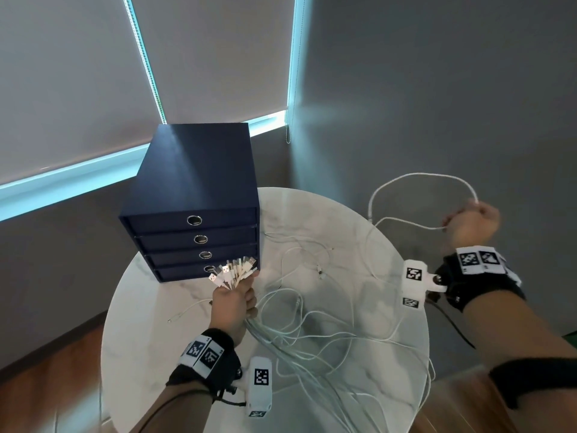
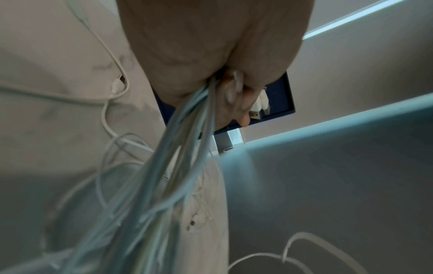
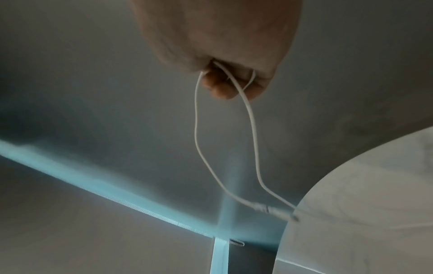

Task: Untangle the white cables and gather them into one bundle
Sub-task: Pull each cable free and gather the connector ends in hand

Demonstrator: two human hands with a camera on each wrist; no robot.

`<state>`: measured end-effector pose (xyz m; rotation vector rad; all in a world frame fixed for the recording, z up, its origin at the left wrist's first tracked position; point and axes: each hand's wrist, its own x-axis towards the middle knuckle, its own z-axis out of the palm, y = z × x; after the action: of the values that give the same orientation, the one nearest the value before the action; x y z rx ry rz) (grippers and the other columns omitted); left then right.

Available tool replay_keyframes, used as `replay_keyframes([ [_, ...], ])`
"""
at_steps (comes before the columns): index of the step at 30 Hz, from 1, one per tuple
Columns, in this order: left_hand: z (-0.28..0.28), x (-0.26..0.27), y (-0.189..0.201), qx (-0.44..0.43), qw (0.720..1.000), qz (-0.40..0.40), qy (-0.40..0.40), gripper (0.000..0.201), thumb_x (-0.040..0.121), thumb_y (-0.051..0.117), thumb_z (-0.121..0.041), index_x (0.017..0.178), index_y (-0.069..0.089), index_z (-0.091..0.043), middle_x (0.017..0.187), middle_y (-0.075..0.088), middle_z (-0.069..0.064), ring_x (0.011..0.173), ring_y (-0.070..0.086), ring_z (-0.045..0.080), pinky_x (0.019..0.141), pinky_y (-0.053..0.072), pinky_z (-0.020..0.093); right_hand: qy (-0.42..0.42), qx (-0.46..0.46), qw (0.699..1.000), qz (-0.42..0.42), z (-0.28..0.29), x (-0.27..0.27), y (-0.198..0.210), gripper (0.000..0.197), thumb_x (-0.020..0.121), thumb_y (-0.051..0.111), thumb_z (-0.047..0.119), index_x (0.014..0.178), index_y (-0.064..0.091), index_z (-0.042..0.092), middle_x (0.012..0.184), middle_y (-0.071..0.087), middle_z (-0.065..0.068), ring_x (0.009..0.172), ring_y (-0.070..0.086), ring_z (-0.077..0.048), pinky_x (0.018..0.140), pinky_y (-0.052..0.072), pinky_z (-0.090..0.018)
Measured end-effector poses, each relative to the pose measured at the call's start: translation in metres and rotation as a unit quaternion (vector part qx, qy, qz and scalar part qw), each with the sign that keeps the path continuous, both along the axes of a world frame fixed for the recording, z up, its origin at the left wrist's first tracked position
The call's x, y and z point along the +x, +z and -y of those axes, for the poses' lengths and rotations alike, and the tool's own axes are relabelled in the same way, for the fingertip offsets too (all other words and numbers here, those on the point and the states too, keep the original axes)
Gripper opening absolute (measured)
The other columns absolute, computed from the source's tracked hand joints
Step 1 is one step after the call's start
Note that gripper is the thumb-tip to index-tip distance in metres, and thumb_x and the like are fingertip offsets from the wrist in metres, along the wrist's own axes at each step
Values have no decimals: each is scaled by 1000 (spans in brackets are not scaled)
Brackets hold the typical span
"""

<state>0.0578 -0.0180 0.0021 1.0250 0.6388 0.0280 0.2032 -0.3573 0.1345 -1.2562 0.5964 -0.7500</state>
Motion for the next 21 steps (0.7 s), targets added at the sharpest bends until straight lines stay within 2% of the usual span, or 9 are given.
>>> replay_keyframes([
  [4,7,2,21,-95,994,50,2,17,100,53,-13,98,70,-9,55,27,-5,43,22,6,36,18,19,-24,0,992,-120,34,-11,-22,21,95,34,3,94,48,19,82,62,-10,48,56,-9,53,41,-26],
  [7,16,9,41,-131,987,92,-15,18,101,52,-19,98,67,-9,53,29,-6,41,22,5,34,18,17,68,-45,974,-210,46,-22,-48,25,98,44,10,112,62,1,123,63,-20,95,68,-23,57,45,-19],
  [9,22,12,54,-141,983,114,-34,20,102,49,-22,97,66,-11,54,28,-6,41,22,5,34,19,17,94,-86,951,-283,27,-30,-55,31,90,57,19,116,66,5,115,68,-12,105,66,-26,65,48,-20],
  [11,30,16,67,-141,980,131,-54,22,104,47,-23,97,65,-12,55,27,-6,42,21,4,35,19,17,75,-62,969,-225,0,-37,-64,48,71,66,24,113,63,0,105,70,-15,89,65,-25,73,48,-31],
  [13,42,19,78,-132,978,148,-67,23,105,46,-23,96,65,-13,55,26,-6,42,20,5,35,19,17,171,-62,977,-115,-43,-59,-60,60,73,72,31,123,56,4,109,68,-13,95,65,-25,85,51,-39],
  [15,54,22,87,-122,976,164,-69,24,105,45,-23,94,65,-13,55,25,-6,44,19,6,37,19,18,404,-102,905,-84,-93,-93,-45,46,83,66,37,122,60,12,109,71,-6,100,67,-19,88,52,-34],
  [18,57,32,94,-126,972,190,-53,24,105,45,-23,93,63,-13,54,26,-6,43,20,5,36,20,18,684,-244,679,-106,-144,-136,-49,11,89,68,24,92,69,13,84,73,-3,78,70,-17,79,57,-34],
  [19,52,35,94,-131,971,195,-41,25,105,44,-24,91,62,-13,53,27,-7,42,20,5,35,20,17,696,-276,651,-127,-147,-141,-61,15,89,68,24,83,65,11,72,69,-6,64,66,-16,67,56,-33],
  [21,38,41,92,-140,971,194,-4,27,106,44,-26,88,60,-15,53,28,-8,41,22,4,34,21,17,669,-297,659,-176,-139,-144,-85,27,92,63,31,71,58,14,55,57,-4,45,54,-13,51,45,-27],
])
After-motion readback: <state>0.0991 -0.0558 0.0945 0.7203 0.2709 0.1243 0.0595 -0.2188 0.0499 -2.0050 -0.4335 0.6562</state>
